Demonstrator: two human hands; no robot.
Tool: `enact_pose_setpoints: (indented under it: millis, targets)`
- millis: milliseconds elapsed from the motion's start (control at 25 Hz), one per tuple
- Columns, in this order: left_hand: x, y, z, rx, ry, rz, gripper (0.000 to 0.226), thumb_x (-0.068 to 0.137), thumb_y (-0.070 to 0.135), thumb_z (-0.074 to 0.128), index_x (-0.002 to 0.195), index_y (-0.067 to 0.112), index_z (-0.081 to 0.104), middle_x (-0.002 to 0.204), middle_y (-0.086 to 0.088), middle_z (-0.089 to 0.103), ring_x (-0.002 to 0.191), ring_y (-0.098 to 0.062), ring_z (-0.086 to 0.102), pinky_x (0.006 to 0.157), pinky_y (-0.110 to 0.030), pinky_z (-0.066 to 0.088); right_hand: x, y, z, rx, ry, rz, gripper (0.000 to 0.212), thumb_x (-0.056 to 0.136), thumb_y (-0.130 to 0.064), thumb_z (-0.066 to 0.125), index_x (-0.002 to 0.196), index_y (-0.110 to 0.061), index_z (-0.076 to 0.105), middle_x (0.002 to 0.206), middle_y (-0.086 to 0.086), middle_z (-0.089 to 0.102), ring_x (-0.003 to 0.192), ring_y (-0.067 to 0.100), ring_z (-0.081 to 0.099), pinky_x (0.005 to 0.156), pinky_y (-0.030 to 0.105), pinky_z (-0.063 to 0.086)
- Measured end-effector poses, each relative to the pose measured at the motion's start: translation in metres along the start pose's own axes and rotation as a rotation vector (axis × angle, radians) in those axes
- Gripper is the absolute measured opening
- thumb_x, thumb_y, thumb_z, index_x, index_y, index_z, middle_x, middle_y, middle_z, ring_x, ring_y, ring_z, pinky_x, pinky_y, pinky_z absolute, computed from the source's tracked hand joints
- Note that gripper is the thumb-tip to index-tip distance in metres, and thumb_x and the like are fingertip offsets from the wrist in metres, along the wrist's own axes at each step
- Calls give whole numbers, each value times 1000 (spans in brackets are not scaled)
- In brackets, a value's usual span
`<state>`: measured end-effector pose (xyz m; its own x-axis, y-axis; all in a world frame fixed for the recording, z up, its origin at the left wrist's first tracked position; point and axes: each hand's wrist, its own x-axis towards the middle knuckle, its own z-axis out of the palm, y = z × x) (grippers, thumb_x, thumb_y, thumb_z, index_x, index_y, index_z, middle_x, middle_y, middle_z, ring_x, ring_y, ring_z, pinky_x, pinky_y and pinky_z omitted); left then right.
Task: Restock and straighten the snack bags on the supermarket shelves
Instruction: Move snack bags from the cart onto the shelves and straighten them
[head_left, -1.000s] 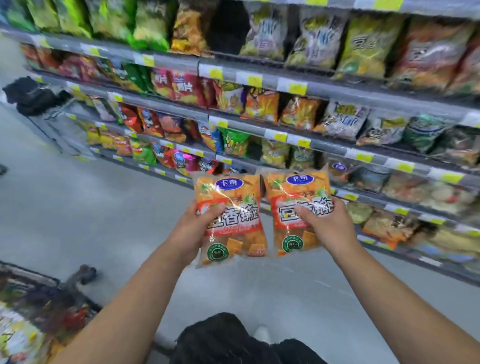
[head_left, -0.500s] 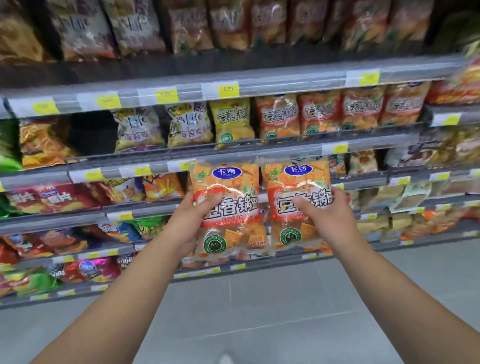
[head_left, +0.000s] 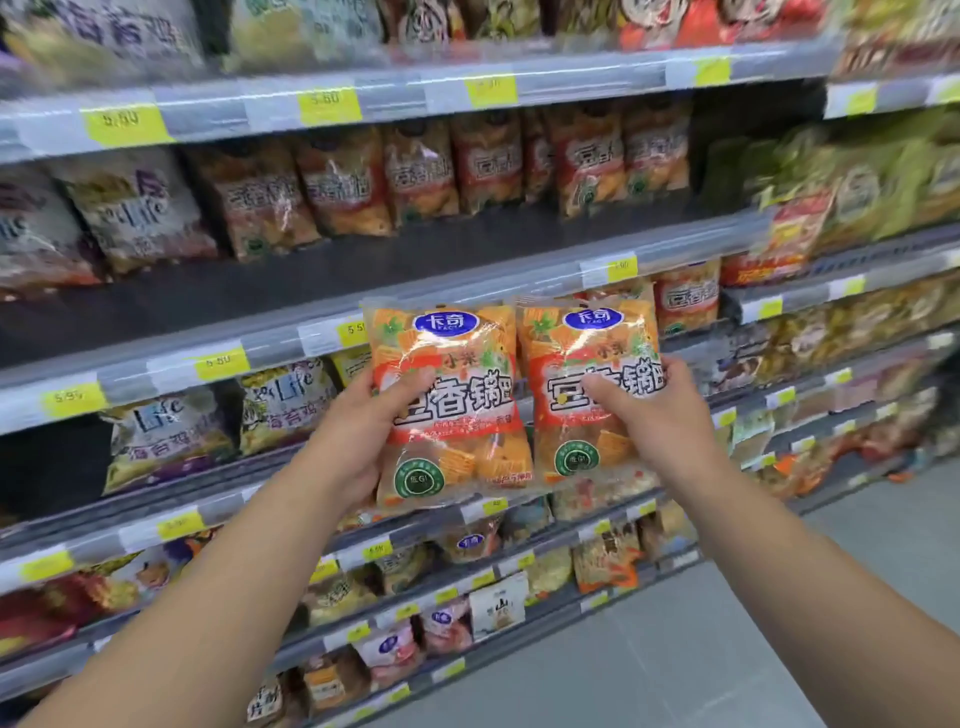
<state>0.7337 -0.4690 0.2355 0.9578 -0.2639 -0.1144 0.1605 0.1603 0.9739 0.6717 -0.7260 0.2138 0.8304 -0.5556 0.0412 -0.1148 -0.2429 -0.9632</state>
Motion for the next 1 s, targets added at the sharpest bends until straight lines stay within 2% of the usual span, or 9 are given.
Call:
enact_pose_setpoints:
  millis: [40,120,240,400,560,680,760,920,1000]
  targets:
    - [8,8,8,7,2,6,42,82,25,71,121,20,57,100,-6,76,86,-23,74,62,-32,59,10,-6,-4,4,-1,-15,106,59,-65,79,144,-22,32,138,1,51,124,27,51,104,47,42]
    - [25,18,23,13,8,18,40,84,26,71,121,20,57,101,-7,76,86,-25,74,67,-37,60,34,-13,-13,38,-14,-36,100,66,-58,78,146,-21,30,138,1,49,126,27,49,103,43,41]
    - [48,29,47,19,33,55,38,85,26,71,120,17,60,101,-9,76,86,-27,74,75,-41,60,69,-23,-24,80,-42,-59,91,68,-52,80,141,-20,35,122,-4,54,109,20,55,91,36,44]
    - [84,48,81,34,101,96,42,84,28,72,121,15,58,101,-8,76,87,-27,74,75,-42,60,130,-36,-36,81,-78,-63,89,54,-62,82,126,-24,47,113,-4,63,100,21,64,90,46,53]
    - [114,64,110,59,173,149,45,84,30,73,123,14,58,102,-8,76,89,-29,74,80,-45,60,182,-52,-49,101,-142,-113,80,66,-51,83,129,-23,43,114,-4,62,99,18,64,84,41,54]
    - [133,75,128,72,211,173,42,86,31,72,122,15,59,101,-7,76,88,-28,74,81,-46,59,216,-64,-58,115,-175,-114,79,68,-49,82,130,-24,40,114,-5,62,99,18,63,81,40,55]
    - [143,82,135,63,242,178,39,87,31,71,121,16,60,99,-7,76,85,-28,74,76,-43,60,234,-71,-58,147,-216,-81,78,64,-50,84,127,-24,44,113,-4,64,97,20,66,82,45,56]
    - [163,92,135,71,306,155,36,87,35,70,116,15,63,94,-5,77,76,-23,74,62,-31,59,258,-87,-48,132,-299,-54,88,46,-60,86,120,-23,55,108,-3,70,91,22,69,79,46,58]
    - [173,97,131,92,336,122,43,84,42,72,116,13,64,96,-7,77,81,-25,74,73,-36,60,274,-95,-39,107,-319,-59,100,33,-66,84,118,-19,59,106,1,71,91,25,69,81,49,57]
